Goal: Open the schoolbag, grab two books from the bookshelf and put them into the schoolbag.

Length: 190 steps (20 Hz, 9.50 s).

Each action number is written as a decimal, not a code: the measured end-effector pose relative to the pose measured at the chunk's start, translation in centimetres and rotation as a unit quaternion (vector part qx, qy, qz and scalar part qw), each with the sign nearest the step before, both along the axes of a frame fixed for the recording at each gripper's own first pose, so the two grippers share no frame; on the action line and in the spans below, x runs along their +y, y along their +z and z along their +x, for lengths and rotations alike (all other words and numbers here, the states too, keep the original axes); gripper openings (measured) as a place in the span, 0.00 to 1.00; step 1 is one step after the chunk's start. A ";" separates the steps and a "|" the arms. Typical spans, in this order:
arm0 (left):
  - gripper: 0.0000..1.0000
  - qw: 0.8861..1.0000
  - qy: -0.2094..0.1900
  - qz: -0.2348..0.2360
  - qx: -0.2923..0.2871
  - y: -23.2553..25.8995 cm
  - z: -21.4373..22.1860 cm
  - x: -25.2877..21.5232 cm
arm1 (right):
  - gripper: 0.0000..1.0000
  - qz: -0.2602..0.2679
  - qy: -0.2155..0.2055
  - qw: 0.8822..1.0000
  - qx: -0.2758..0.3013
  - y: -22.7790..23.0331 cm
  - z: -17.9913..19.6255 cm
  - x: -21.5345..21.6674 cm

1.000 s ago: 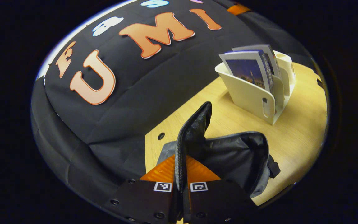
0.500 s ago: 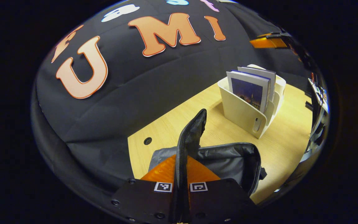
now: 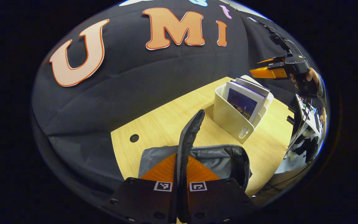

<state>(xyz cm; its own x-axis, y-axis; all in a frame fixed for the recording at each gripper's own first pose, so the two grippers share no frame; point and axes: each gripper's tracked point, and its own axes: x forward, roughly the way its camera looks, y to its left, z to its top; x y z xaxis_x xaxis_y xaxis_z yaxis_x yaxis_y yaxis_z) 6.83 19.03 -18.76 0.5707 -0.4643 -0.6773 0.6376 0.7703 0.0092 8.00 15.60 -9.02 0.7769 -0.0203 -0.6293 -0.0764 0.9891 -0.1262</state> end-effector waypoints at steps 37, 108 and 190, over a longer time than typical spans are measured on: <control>0.06 1.000 -0.001 0.031 0.006 -1.1 -1.1 -1.3 | 0.32 0.180 -0.034 0.964 0.193 4.0 -3.3 -2.3; 0.06 0.991 0.131 0.021 -0.001 -2.4 -3.4 -0.9 | 0.89 0.356 0.069 0.892 0.271 -14.8 -17.2 19.8; 0.06 0.998 0.007 0.048 0.045 -6.9 -5.4 -3.8 | 0.34 0.305 -0.141 0.908 0.250 -8.2 -21.4 -3.3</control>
<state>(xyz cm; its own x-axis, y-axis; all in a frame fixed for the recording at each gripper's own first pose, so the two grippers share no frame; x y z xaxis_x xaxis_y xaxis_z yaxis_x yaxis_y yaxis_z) 1.43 15.28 -25.69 0.5109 -0.3883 -0.7670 0.6289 0.7771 0.0254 -13.43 12.29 -17.25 0.4082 0.2963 -0.8635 0.2945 0.8525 0.4318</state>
